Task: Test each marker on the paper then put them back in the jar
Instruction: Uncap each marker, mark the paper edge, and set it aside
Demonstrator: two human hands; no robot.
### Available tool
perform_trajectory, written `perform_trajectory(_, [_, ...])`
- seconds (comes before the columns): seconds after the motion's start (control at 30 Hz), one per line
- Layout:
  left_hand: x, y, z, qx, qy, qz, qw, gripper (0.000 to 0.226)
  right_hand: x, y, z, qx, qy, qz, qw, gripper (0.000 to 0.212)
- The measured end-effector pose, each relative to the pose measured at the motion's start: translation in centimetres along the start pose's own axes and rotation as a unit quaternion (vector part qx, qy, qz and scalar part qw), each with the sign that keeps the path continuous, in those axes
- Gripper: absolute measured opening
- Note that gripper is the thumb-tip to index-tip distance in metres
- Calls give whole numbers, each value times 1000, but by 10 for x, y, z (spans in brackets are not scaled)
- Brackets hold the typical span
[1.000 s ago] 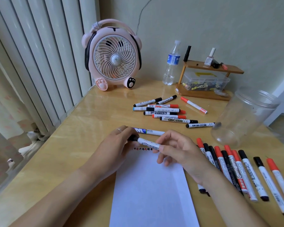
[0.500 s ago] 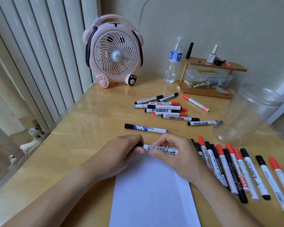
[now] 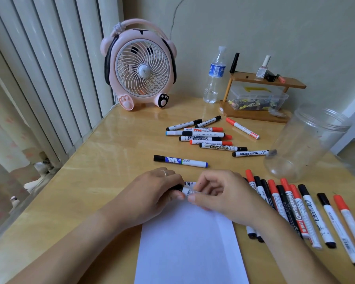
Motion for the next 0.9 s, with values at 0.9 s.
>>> perform_trajectory(0.9, [-20, -17, 8, 21, 10, -41, 999, 32, -43, 70, -19, -97, -311, -288, 900, 33])
Point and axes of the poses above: each hand's wrist, its own z-axis towards the middle knuckle, its own y-axis out of the back of the hand, x = y × z, the point moved 3 cm from there along z, towards the middle knuckle, and after that the axes turned 1 degree about -z, right-handed, at the moved point
